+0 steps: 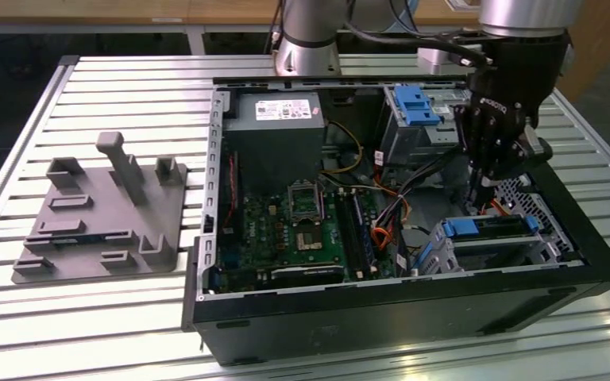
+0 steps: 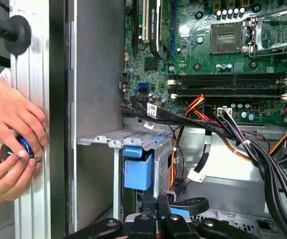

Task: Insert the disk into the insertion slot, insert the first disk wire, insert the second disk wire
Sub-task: 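Insert the second disk wire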

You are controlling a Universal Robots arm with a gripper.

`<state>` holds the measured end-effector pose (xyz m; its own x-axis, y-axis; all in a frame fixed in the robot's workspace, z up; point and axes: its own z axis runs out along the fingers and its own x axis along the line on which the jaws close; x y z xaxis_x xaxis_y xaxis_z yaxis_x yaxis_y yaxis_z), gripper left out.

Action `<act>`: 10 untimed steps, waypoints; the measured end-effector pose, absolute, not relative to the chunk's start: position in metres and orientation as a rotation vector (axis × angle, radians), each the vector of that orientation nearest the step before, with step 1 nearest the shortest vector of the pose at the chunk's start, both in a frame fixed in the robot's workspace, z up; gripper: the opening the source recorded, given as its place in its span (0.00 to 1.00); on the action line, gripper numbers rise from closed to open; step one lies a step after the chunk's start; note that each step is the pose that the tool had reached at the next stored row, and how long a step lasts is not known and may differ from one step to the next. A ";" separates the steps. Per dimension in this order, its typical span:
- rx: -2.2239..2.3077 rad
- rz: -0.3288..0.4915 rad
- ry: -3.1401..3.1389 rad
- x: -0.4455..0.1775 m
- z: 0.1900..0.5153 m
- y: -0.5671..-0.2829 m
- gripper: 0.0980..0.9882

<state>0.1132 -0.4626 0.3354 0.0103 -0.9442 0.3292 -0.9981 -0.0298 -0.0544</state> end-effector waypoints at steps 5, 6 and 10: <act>2.068 0.329 -2.001 0.126 0.335 -0.463 0.05; 2.065 0.318 -1.995 0.129 0.335 -0.463 0.05; 2.057 0.282 -1.976 0.143 0.335 -0.463 0.05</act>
